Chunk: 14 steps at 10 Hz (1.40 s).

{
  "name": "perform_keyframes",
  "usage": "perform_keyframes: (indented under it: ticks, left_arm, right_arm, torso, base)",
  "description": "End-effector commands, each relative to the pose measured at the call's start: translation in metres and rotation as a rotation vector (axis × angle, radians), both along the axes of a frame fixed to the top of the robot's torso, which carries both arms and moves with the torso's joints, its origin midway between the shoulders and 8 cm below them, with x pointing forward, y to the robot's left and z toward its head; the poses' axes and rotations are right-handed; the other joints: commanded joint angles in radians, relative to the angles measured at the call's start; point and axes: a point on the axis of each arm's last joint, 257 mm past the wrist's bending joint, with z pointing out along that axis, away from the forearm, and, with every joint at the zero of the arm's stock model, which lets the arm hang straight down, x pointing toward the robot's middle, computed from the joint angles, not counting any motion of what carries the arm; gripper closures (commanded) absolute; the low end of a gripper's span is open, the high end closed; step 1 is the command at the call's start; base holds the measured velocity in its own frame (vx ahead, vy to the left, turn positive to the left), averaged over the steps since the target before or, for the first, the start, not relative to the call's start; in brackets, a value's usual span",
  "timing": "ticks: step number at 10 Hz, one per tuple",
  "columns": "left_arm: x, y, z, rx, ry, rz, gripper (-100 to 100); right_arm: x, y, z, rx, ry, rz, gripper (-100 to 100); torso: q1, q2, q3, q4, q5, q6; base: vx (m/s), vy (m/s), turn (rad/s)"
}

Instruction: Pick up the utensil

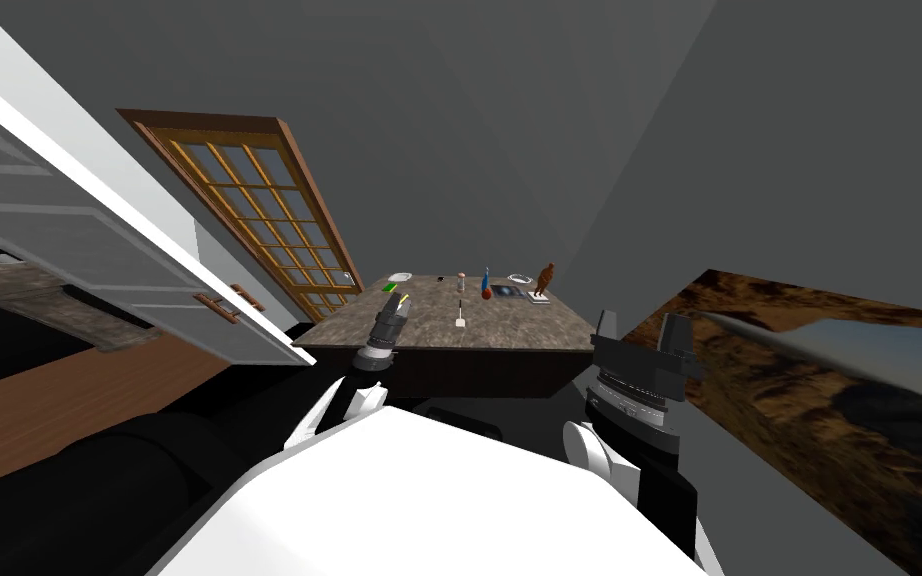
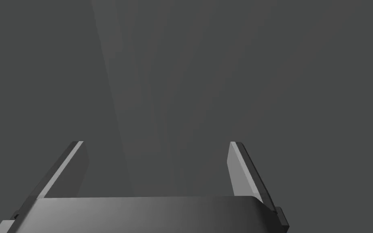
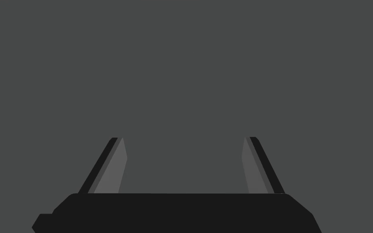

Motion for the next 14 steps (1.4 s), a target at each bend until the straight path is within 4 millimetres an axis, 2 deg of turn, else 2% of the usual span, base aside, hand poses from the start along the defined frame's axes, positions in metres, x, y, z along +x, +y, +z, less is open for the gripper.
perform_keyframes:
  ticks: [1, 2, 3, 4, 6, 7, 8, 9, 11, 12, 13, 14]
  left_arm:
    - [0.004, -0.002, -0.012, 0.053, 0.033, -0.004, -100]
    - [0.01, 0.0, -0.032, 0.119, 0.091, 0.014, -100]
    - [0.01, -0.002, -0.033, 0.14, 0.094, 0.002, -100]
    - [0.014, 0.002, -0.055, 0.204, 0.153, 0.024, -100]
    - [0.014, -0.001, -0.057, 0.24, 0.158, 0.005, -100]
    - [0.017, 0.005, -0.081, 0.318, 0.219, 0.024, -100]
    - [0.017, 0.003, -0.082, 0.343, 0.222, 0.01, -100]
    - [0.019, 0.011, -0.106, 0.419, 0.283, 0.035, -100]
    - [0.018, 0.01, -0.108, 0.455, 0.286, 0.016, -100]
    - [0.018, 0.02, -0.133, 0.539, 0.348, 0.038, -100]
    - [0.018, 0.019, -0.134, 0.565, 0.349, 0.025, -100]
    - [0.016, 0.032, -0.158, 0.651, 0.41, 0.047, -100]
  right_arm:
    - [0.0, 0.0, 0.0, 0.0, 0.0, 0.0, 0]
    - [0.0, 0.0, 0.0, 0.0, 0.0, 0.0, 0]
    - [0.0, 0.0, 0.0, 0.0, 0.0, 0.0, 0]
    - [0.0, 0.0, 0.0, 0.0, 0.0, 0.0, 0]
    - [0.0, 0.0, 0.0, 0.0, 0.0, 0.0, 0]
    - [0.0, 0.0, 0.0, 0.0, 0.0, 0.0, 0]
    - [0.0, 0.0, 0.0, 0.0, 0.0, 0.0, 0]
    - [0.0, 0.0, 0.0, 0.0, 0.0, 0.0, 0]
    - [0.0, 0.0, 0.0, 0.0, 0.0, 0.0, 0]
    - [0.0, 0.0, 0.0, 0.0, 0.0, 0.0, 0]
    - [0.0, 0.0, 0.0, 0.0, 0.0, 0.0, 0]
    - [0.0, 0.0, 0.0, 0.0, 0.0, 0.0, 0]
  torso:
    - [0.0, 0.0, 0.0, 0.0, 0.0, 0.0]
    - [0.0, 0.0, 0.0, 0.0, 0.0, 0.0]
    - [-0.001, 0.0, 0.0, 0.0, 0.0, 0.0]
    - [0.0, 0.0, 0.0, 0.0, 0.0, 0.0]
    - [0.0, 0.0, 0.0, 0.0, 0.0, 0.0]
    - [0.001, -0.001, 0.0, 0.0, 0.0, 0.0]
    - [0.0, -0.001, 0.0, 0.0, 0.0, 0.0]
    - [0.0, -0.001, 0.0, 0.0, 0.0, 0.0]
    - [0.0, 0.0, 0.0, 0.0, 0.0, 0.0]
    - [0.001, -0.001, 0.0, 0.0, 0.0, 0.0]
    - [0.0, -0.001, 0.0, 0.0, 0.0, 0.0]
    - [0.0, -0.001, 0.0, 0.0, 0.0, 0.0]
  base:
    - [-0.031, -0.022, -0.051]
    - [-0.034, -0.037, -0.116]
    - [-0.033, -0.026, -0.057]
    - [-0.047, -0.027, -0.118]
    - [-0.025, -0.016, -0.035]
    - [-0.024, -0.029, -0.149]
    - [-0.027, -0.025, -0.077]
    - [-0.036, -0.032, -0.135]
    - [-0.027, -0.021, -0.045]
    - [-0.023, -0.031, -0.168]
    - [-0.025, -0.027, -0.098]
    - [-0.038, -0.036, -0.165]
